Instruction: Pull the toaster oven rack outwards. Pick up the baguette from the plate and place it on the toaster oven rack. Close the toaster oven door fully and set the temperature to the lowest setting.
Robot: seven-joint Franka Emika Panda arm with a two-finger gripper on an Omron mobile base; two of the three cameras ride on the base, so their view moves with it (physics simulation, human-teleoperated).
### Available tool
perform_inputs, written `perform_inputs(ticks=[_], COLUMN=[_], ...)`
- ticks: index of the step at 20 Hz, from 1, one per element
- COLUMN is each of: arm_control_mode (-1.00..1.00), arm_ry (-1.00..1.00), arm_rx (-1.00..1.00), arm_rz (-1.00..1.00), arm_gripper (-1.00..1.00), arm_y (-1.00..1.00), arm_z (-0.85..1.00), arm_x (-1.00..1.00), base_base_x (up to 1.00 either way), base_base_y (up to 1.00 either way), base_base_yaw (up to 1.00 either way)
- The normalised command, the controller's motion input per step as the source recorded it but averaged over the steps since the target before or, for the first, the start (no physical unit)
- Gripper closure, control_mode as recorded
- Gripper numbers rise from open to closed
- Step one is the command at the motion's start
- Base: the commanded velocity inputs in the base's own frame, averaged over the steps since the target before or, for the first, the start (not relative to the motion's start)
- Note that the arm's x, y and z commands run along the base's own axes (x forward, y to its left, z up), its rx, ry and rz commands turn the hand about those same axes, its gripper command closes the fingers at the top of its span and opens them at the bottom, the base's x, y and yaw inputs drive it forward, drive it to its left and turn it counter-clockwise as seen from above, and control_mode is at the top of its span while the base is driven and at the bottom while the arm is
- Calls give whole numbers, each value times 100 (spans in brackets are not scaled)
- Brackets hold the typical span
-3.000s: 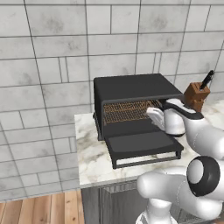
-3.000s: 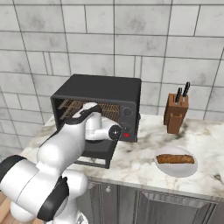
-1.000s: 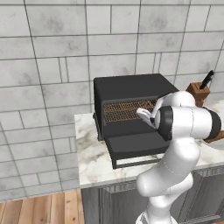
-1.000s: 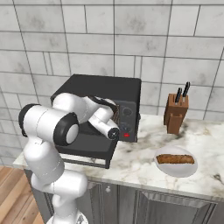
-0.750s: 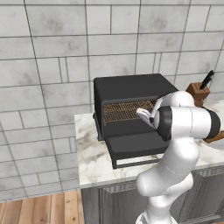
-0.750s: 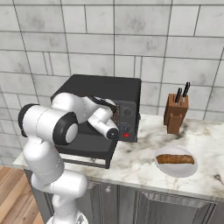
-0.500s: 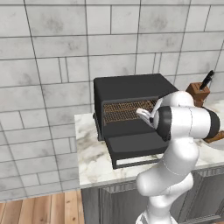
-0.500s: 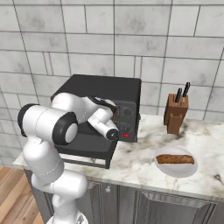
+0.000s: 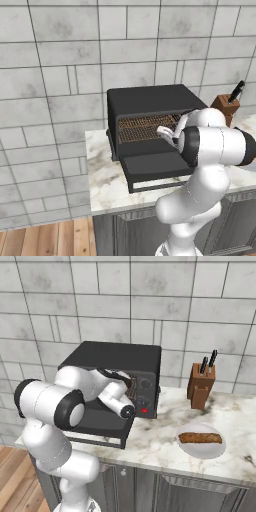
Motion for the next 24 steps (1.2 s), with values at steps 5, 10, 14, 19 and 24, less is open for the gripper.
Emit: perform_inputs(ticks=[5,10,14,19,24], arm_control_mode=[-100,-100,-100,-100,-100], arm_ry=[53,81,72,57,57], arm_rx=[-26,-32,-25,-21,-10], arm_rz=[1,0,0,3,4], arm_gripper=[100,100,100,100,100], arm_y=[35,30,21,4,-7], arm_z=[-77,-100,-100,-100,-93], arm_x=[-98,-100,-100,-100,-100], base_base_x=[0,0,0,0,0], base_base_y=[0,0,0,0,0], base_base_yaw=[0,0,0,0,0])
